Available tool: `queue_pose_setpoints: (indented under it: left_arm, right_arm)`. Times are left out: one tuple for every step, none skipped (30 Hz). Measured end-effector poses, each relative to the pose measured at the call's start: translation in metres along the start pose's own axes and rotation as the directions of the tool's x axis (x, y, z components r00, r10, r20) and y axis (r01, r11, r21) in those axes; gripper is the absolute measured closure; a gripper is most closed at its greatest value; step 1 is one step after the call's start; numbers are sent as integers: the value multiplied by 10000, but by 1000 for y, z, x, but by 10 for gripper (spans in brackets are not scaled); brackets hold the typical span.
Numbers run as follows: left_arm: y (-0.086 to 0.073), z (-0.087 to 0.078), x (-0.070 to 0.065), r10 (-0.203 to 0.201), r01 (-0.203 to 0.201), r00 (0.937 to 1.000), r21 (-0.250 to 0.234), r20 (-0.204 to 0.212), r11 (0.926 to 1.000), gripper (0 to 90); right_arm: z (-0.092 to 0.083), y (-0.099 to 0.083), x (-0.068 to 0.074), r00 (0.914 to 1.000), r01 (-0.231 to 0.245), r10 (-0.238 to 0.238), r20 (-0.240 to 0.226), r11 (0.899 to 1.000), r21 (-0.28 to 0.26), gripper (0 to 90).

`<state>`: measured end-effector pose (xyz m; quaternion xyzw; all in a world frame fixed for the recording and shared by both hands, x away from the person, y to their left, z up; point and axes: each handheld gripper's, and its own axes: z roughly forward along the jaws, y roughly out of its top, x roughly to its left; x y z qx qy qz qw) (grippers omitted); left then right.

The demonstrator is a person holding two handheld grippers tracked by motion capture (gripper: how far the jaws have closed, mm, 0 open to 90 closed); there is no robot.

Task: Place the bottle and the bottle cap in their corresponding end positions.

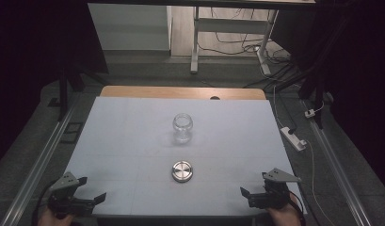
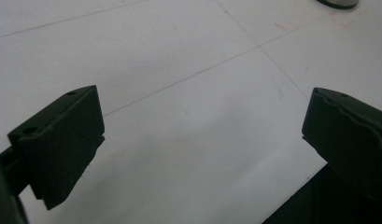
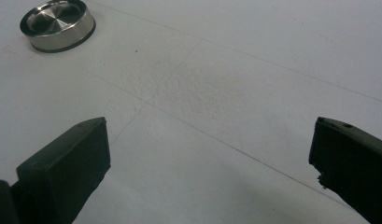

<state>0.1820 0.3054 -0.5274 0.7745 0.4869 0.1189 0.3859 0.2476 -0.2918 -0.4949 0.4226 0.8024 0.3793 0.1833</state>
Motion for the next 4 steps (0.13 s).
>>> queue_pose_setpoints:
  left_arm:
    - [0, 1, 0, -14, 14, 10000, 66, -11, 10000, 1]
    - [0, 1, 0, -46, 46, 10000, 81, -18, 10000, 2]
    - [1, 1, 1, -68, 68, 10000, 115, 10, 9999, 2]
    - [1, 2, 1, -83, 83, 10000, 146, 19, 9999, 2]
  right_arm:
    - [0, 0, 0, 10000, -63, 63, -38, 10000, 29, 0]
    - [1, 0, -1, 10000, -74, 74, -52, 9999, 73, 0]
    - [1, 0, -1, 10000, -50, 51, -63, 9999, 122, 0]
    - [2, 0, -1, 10000, -28, 29, -53, 9998, 181, 0]
